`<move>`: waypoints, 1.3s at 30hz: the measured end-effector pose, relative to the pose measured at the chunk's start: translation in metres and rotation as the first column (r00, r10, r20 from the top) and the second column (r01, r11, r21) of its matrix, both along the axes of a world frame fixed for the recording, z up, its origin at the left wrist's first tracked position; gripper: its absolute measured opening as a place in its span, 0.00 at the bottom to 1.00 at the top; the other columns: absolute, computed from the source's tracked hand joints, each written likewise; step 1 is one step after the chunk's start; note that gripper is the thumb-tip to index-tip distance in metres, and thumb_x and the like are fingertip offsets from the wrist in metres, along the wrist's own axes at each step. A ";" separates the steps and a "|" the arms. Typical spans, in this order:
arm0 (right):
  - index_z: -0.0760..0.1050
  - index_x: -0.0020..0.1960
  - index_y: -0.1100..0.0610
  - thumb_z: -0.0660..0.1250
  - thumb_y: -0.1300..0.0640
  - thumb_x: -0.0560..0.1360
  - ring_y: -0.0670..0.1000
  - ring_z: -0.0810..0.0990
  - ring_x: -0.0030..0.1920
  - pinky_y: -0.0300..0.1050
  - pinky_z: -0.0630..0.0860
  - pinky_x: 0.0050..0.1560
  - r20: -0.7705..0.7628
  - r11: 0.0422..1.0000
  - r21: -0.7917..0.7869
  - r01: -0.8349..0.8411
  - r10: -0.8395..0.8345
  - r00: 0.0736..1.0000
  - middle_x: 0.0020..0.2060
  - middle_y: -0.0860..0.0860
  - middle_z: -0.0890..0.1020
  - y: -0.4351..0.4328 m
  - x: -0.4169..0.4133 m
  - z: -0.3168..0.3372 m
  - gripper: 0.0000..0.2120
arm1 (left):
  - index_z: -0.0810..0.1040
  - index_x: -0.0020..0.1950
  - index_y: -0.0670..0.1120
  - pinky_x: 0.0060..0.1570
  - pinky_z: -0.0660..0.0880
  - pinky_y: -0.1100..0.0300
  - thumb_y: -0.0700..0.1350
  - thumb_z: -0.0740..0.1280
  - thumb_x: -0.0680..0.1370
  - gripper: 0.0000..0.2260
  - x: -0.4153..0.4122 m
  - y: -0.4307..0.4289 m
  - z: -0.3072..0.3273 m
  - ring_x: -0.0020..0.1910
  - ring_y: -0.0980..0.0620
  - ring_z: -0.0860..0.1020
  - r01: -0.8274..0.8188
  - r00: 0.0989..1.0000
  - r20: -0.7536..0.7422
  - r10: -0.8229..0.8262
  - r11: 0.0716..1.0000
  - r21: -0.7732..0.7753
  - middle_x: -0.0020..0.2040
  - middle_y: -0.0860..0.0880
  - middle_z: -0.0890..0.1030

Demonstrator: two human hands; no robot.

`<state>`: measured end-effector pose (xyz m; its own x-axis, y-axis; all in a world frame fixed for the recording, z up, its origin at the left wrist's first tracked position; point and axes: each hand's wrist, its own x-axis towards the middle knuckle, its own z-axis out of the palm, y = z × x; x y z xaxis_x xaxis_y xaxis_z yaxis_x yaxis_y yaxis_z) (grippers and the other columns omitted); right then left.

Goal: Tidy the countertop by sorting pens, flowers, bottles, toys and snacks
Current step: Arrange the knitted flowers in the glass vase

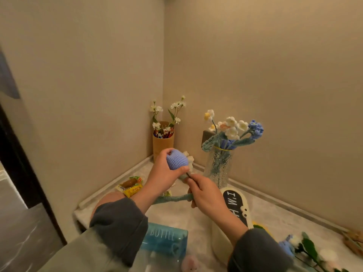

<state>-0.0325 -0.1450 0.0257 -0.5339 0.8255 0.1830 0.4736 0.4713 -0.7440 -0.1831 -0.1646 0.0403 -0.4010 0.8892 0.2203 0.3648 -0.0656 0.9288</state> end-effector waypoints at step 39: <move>0.78 0.45 0.50 0.66 0.52 0.79 0.52 0.81 0.33 0.58 0.81 0.42 -0.459 0.667 0.293 0.685 -0.530 0.713 0.32 0.47 0.81 0.099 -0.098 0.185 0.05 | 0.82 0.53 0.53 0.42 0.75 0.67 0.52 0.67 0.77 0.08 -0.057 0.149 0.088 0.41 0.63 0.79 0.558 0.828 -0.262 -0.495 0.771 0.306 0.44 0.58 0.83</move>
<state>-0.1308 -0.0459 0.2102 0.2123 0.7380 0.6406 0.5479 0.4529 -0.7033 -0.2403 -0.0153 0.1284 0.1752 0.7962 0.5791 0.3122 -0.6027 0.7343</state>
